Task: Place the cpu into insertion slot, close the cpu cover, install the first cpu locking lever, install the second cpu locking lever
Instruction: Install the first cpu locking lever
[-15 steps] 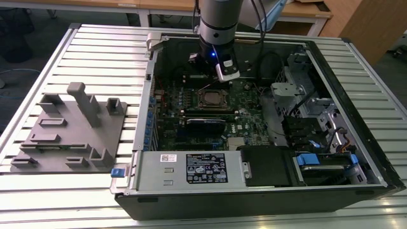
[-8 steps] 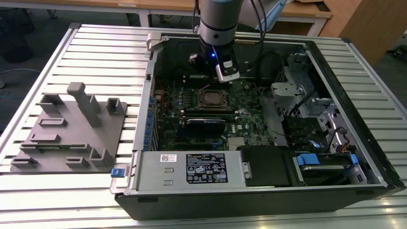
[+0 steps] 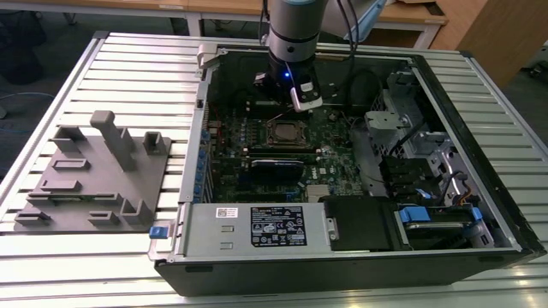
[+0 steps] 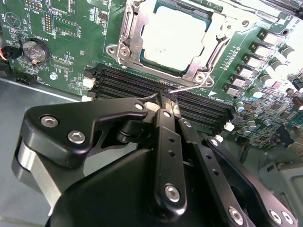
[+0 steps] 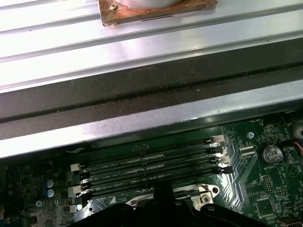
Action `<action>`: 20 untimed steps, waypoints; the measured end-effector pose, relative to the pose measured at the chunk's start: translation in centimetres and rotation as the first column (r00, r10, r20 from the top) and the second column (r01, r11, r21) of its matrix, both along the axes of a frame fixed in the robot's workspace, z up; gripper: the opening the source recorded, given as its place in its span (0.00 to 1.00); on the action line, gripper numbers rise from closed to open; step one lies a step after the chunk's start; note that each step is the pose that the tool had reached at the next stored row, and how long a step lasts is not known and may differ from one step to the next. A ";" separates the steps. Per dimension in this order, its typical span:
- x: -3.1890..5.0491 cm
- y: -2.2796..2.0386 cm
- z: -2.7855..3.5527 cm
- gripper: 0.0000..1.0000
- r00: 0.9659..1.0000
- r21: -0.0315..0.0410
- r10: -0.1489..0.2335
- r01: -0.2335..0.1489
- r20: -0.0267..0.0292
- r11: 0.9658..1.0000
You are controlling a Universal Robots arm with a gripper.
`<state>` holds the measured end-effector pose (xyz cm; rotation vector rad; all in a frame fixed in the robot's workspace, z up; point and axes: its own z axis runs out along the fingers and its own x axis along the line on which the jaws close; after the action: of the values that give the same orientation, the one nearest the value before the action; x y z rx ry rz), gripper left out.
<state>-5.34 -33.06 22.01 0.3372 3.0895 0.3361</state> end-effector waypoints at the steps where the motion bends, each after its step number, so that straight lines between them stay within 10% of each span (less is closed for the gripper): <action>1: 0.00 0.00 0.00 0.11 1.000 0.000 0.000 0.000 0.000 1.000; 20: 0.00 0.00 -0.38 0.11 1.000 0.000 0.000 0.000 0.000 1.000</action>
<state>-5.34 -33.06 21.63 0.3371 3.0893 0.3365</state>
